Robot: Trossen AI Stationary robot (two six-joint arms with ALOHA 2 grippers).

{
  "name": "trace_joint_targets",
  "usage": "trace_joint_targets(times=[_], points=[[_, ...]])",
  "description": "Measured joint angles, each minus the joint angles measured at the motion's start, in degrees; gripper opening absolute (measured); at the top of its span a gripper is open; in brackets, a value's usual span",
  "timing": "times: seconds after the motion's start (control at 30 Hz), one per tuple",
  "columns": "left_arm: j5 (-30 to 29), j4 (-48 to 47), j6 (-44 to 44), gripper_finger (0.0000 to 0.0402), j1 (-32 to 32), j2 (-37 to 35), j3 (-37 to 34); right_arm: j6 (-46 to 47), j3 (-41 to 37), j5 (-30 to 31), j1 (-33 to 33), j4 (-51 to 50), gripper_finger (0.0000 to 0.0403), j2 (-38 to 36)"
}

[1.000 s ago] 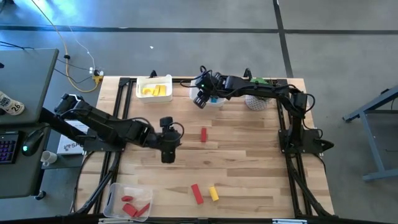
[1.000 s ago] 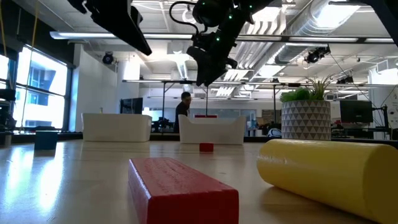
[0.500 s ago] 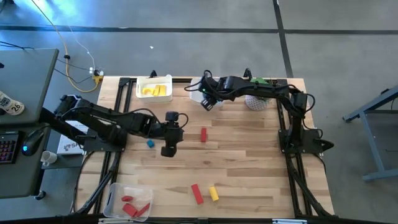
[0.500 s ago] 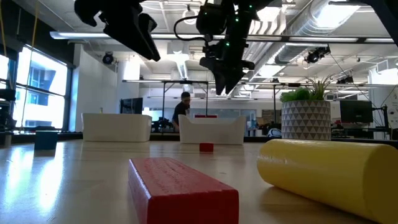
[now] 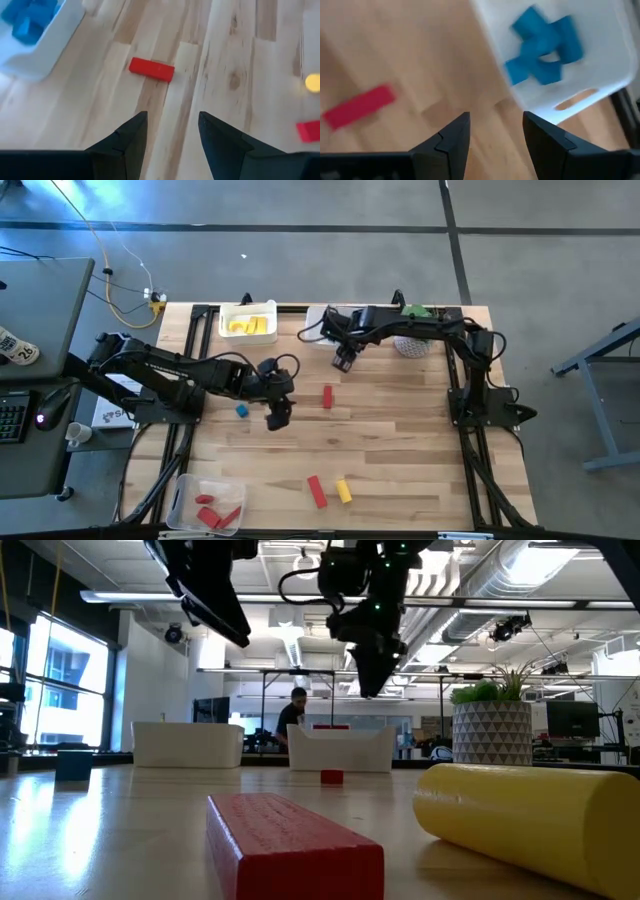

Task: Sort & place blocks by color
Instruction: Put the red block into the transparent bin

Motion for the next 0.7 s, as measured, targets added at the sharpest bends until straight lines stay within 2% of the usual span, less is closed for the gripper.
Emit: trace_joint_targets(times=[0.17, 0.3, 0.43, 0.7], points=[[-1.0, -0.5, -9.4, 0.0165, -0.1, 0.0, 0.0, -4.1, -0.1, -3.0, 2.5, -2.9, 0.0167, 0.0], [-2.8, -0.5, -13.2, 0.0165, -0.1, 0.0, 0.0, -11.4, -0.2, -5.3, 4.7, -4.1, 0.0167, 0.0], [-4.0, -0.5, -14.3, 0.0165, -0.1, 0.0, 0.0, -20.3, -0.2, -7.8, 6.5, -4.0, 0.0167, 0.0], [-6.3, -3.9, -14.5, 0.0165, -0.1, 0.0, 0.0, -36.9, -0.2, -7.9, 9.1, -3.6, 0.0167, 0.0]])
